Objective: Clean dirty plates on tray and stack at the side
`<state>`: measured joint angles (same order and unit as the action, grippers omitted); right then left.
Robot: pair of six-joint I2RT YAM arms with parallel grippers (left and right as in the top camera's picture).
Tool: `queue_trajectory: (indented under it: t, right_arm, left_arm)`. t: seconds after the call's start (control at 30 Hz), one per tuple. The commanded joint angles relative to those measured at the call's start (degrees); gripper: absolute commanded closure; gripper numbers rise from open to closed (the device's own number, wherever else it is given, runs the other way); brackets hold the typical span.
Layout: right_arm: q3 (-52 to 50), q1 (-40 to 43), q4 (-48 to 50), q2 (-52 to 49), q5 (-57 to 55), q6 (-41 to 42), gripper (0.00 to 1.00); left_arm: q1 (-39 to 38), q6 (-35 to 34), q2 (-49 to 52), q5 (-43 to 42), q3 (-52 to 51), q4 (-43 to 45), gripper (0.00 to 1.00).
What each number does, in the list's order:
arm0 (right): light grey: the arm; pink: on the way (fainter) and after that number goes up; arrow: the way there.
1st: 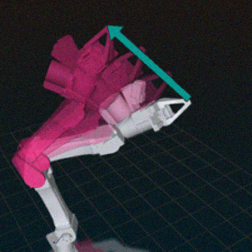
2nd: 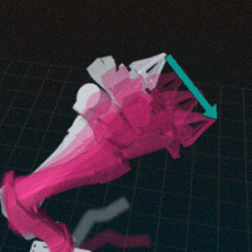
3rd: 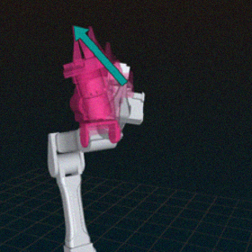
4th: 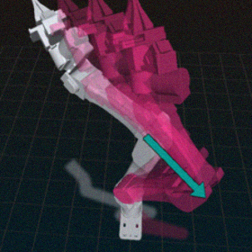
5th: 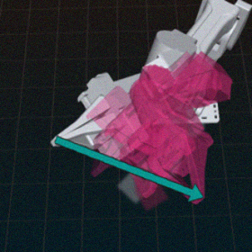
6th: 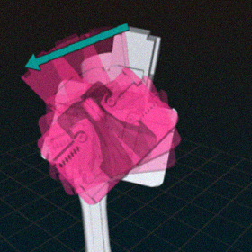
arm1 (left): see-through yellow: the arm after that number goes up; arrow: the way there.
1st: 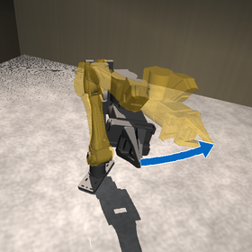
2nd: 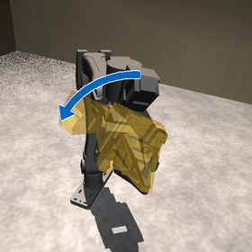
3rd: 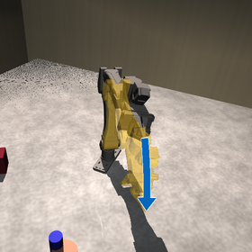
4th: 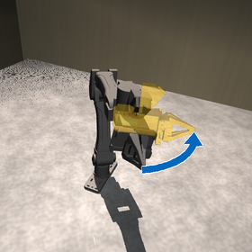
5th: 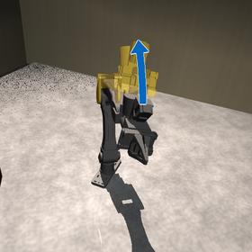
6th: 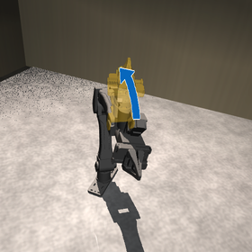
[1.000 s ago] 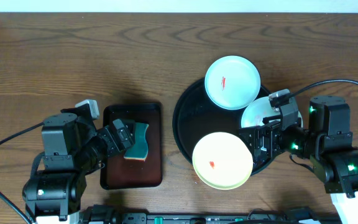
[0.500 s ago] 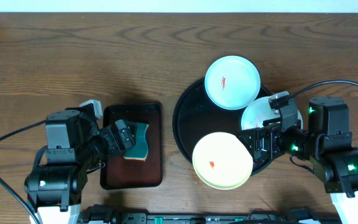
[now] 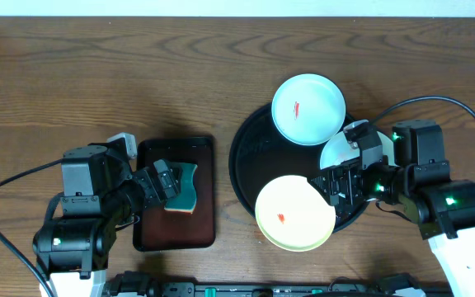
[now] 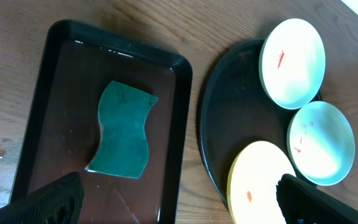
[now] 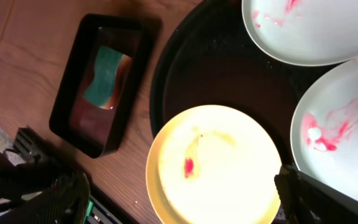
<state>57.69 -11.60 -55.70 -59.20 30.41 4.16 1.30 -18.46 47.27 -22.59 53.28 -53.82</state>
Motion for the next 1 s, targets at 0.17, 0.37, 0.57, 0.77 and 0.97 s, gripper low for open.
queue_trajectory:
  t: [0.17, 0.37, 0.57, 0.77, 0.97]
  right_arm:
    - [1.2, -1.3, -0.3, -0.5, -1.7, 2.4, 0.06]
    - [1.2, -1.3, -2.9, -1.8, -3.5, 4.0, 0.07]
    - [1.2, -1.3, -5.4, -4.5, -6.8, 6.8, 0.14]
    - [1.2, -1.3, -7.3, -6.7, -9.8, 8.0, 0.17]
    - [1.2, -1.3, -6.0, -6.7, -9.0, 9.6, 0.01]
  left_arm:
    - [-0.5, 3.1, 1.1, -0.8, 1.4, -1.8, 0.00]
    - [-4.0, 3.4, 5.2, -0.8, 1.5, -3.1, 0.01]
    - [-5.7, 3.3, 9.1, 1.3, 4.6, -2.9, 0.04]
    - [-5.7, 2.7, 12.7, 8.5, 7.6, -2.3, 0.02]
    - [-5.7, 2.8, 19.0, 8.5, 7.3, -6.8, 0.03]
